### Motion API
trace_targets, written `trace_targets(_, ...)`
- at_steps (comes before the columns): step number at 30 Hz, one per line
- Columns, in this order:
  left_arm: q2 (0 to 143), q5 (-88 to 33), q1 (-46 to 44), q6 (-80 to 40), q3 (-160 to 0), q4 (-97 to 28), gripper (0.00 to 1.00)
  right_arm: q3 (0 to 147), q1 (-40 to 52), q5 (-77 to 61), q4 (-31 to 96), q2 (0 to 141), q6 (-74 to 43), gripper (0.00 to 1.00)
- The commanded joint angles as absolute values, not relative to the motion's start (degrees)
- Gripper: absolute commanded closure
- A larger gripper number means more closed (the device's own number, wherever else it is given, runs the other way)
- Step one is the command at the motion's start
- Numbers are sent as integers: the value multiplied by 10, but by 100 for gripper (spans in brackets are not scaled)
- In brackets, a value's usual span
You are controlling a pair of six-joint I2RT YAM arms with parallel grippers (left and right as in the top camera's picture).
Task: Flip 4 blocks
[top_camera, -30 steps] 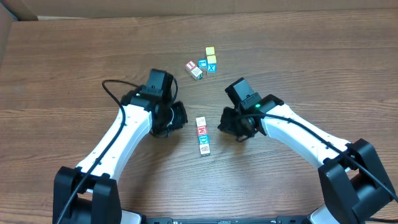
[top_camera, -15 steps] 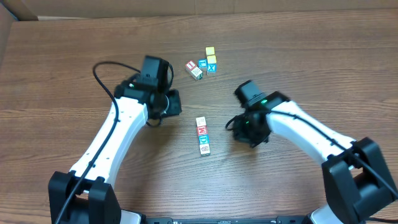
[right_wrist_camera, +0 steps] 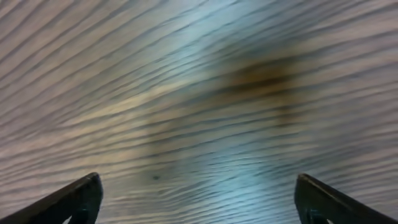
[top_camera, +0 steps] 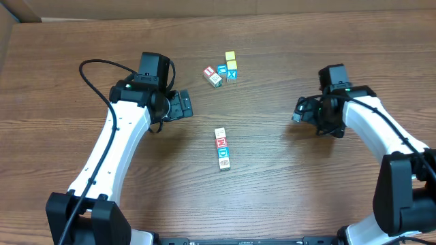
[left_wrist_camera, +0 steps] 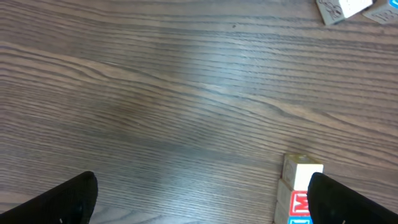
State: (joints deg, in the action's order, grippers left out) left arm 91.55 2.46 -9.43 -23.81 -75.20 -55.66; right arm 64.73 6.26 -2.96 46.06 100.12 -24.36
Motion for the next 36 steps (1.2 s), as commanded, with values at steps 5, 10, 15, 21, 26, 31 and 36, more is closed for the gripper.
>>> trace_targets(5,915,36,-82,-249,-762,-557,0,662,52,-22,453,988,-237,0)
trace_targets(10,915,36,-82,-249,-762,-557,0,662,52,-22,453,988,-237,0)
trace_targets(15,915,36,-82,-249,-762,-557,0,662,52,-22,453,988,-237,0)
trace_targets(21,915,36,-82,-249,-762,-557,0,662,52,-22,453,988,-237,0)
trace_targets(26,915,36,-82,-249,-762,-557,0,662,52,-22,453,988,-237,0)
trace_targets(31,915,36,-82,-249,-762,-557,0,661,52,-22,452,988,-237,0)
trace_targets(36,915,36,-82,-249,-762,-557,0,660,52,-22,455,957,-237,0)
